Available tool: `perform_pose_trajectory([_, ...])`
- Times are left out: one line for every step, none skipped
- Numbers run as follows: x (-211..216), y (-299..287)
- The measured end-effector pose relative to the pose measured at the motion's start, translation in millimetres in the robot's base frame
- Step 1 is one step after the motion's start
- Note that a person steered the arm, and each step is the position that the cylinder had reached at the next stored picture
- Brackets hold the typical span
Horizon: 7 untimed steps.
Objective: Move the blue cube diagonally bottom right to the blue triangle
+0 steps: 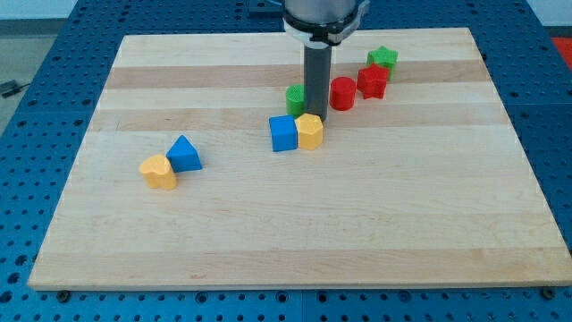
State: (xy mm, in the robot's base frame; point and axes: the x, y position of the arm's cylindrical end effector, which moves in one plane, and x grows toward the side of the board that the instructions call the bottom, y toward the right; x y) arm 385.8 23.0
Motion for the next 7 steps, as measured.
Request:
perform_pose_trajectory([-17.8,-3.2])
perform_pose_trajectory([-8.4,-29.0])
perform_pose_trajectory([28.3,-52.9])
perform_pose_trajectory([59.7,-54.5])
perform_pose_trajectory([61.4,-53.2])
perform_pose_trajectory([66.3,-35.7])
perform_pose_trajectory([90.9,-19.5])
